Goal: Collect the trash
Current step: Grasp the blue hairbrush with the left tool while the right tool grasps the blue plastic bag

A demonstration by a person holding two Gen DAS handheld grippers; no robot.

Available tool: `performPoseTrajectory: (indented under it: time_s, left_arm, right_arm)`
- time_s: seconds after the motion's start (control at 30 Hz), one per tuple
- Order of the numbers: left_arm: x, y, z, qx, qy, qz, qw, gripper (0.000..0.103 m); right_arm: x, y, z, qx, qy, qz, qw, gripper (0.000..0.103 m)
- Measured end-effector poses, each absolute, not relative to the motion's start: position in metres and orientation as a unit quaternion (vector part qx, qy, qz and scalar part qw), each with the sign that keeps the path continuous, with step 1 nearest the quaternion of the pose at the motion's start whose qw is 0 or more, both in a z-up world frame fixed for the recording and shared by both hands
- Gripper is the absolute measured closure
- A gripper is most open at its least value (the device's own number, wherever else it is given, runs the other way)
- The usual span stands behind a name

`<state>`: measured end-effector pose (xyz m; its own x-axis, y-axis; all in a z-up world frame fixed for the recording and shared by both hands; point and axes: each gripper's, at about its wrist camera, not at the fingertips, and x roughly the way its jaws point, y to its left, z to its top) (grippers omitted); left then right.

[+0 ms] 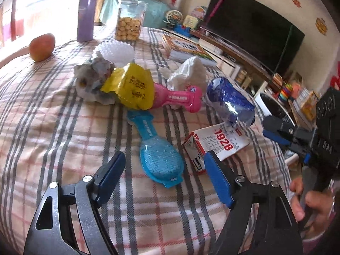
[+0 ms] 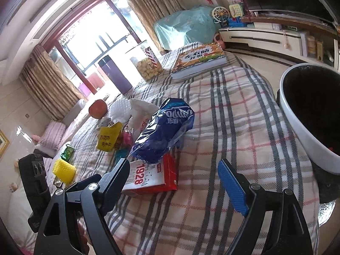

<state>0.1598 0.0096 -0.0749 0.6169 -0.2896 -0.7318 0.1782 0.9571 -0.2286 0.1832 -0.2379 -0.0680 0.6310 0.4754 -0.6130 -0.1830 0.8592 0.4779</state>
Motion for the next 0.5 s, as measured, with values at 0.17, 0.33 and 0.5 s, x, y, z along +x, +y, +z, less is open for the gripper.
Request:
performPoseTrajectory:
  time_s: [0.17, 0.33, 0.5]
  left_arm:
    - [0.168, 0.013, -0.086, -0.056, 0.439, -0.123, 0.888, 0.024]
    - [0.173, 0.005, -0.091, -0.026, 0.44, -0.104, 0.892, 0.025]
    - [0.174, -0.005, -0.094, 0.018, 0.421, -0.097, 0.902, 0.07]
  right_arm:
    - [0.192, -0.237, -0.068, 0.2, 0.39, 0.19, 0.878, 0.017]
    - [0.207, -0.229, -0.068, 0.211, 0.39, 0.201, 0.873, 0.016]
    - [0.229, -0.216, -0.078, 0.217, 0.402, 0.208, 0.865, 0.018]
